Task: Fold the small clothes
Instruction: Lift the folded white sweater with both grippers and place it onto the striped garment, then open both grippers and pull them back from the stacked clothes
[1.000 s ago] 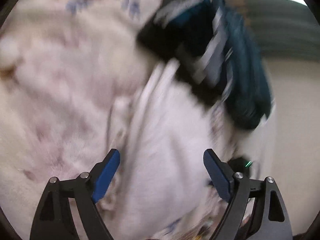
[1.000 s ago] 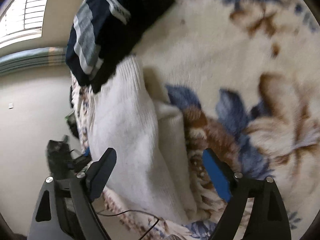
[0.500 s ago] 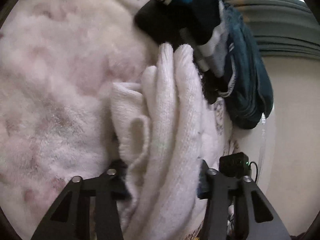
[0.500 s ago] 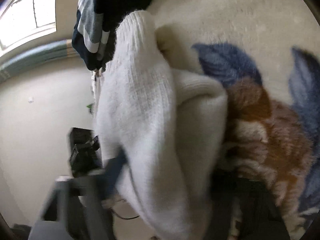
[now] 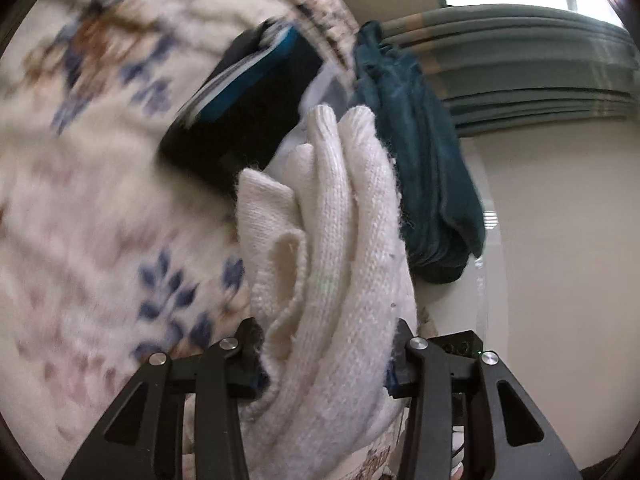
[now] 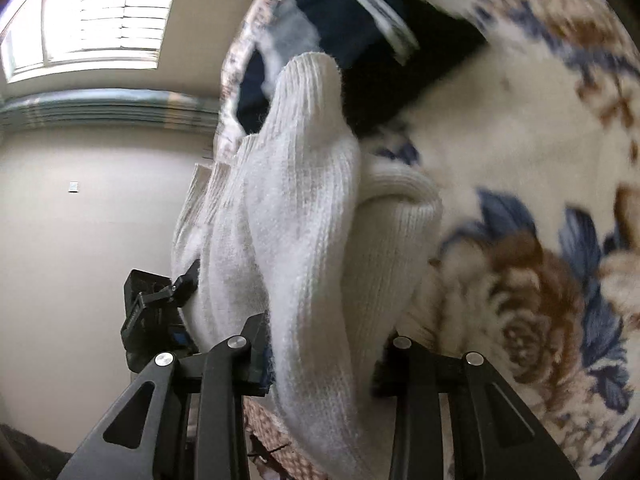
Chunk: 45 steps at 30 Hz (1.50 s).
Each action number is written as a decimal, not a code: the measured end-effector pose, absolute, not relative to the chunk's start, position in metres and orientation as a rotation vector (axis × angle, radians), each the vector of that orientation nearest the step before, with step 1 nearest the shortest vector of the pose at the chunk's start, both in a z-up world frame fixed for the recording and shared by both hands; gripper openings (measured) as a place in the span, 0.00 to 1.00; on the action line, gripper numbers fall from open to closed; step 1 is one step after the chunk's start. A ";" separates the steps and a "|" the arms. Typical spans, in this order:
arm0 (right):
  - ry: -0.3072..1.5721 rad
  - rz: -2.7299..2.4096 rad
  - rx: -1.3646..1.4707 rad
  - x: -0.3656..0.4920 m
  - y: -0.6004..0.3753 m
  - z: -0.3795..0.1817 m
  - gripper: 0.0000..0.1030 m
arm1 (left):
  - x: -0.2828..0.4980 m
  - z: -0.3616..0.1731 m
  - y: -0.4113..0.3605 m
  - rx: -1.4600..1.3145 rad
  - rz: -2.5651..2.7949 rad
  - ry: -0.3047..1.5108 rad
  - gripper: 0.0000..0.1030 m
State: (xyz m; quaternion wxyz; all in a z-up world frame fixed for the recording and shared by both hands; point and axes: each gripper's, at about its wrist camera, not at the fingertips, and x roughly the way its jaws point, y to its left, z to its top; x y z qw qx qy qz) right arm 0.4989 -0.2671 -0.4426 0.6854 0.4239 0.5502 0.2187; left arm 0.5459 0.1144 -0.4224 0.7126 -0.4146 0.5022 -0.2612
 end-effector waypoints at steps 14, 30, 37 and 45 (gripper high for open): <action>1.107 0.467 0.841 0.730 -0.284 -0.409 0.34 | 0.750 -0.406 0.074 -0.690 -0.546 1.048 0.38; 1.193 0.071 0.360 0.754 -0.277 -0.419 0.60 | 0.747 -0.412 0.074 -0.373 -0.325 1.098 0.63; 1.128 -0.186 0.028 0.698 -0.239 -0.370 1.00 | 0.712 -0.390 0.052 -0.127 -0.108 1.086 0.97; 1.060 -0.262 -0.037 0.630 -0.225 -0.300 1.00 | 0.654 -0.341 0.033 -0.027 -0.065 1.060 0.99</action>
